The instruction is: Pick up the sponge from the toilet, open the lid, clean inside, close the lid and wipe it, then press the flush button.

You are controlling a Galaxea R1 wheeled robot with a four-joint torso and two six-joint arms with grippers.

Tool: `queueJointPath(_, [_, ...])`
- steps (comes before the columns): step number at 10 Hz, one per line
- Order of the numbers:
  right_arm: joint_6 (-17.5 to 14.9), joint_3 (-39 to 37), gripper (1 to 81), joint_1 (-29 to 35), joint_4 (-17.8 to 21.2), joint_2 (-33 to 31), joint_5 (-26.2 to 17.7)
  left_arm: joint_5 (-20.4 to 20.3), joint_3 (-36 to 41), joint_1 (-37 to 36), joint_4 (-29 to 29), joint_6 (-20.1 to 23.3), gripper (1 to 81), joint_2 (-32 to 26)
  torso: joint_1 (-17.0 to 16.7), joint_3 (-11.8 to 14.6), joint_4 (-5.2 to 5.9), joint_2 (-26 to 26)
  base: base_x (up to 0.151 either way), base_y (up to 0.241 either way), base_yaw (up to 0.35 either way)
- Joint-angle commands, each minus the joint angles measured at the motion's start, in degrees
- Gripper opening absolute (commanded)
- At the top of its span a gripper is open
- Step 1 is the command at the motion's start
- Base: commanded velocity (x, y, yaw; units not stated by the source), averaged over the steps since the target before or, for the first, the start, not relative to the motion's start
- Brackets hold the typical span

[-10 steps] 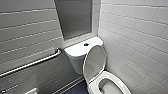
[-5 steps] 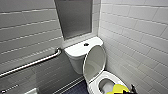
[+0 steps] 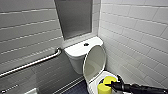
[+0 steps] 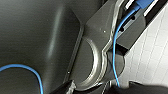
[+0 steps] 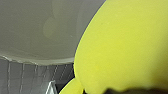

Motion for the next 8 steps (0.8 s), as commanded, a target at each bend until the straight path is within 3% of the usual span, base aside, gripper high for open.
queueJointPath(1, [1.45, -6.87, 1.0, 8.76, -0.02, 6.81, -2.35, 0.93, 0.80, 1.25, 0.80, 0.21, 81.1, -1.08, 0.00, 0.00, 0.00, 0.00, 0.000, 0.000, 0.000])
queueJointPath(8, [9.35, -25.84, 1.0, 7.89, -0.02, 21.92, 0.37, 0.93, -0.16, 1.51, -0.08, 0.03, 81.1, -0.73, 0.00, 0.00, 0.00, 0.00, 0.000, 0.000, 0.000])
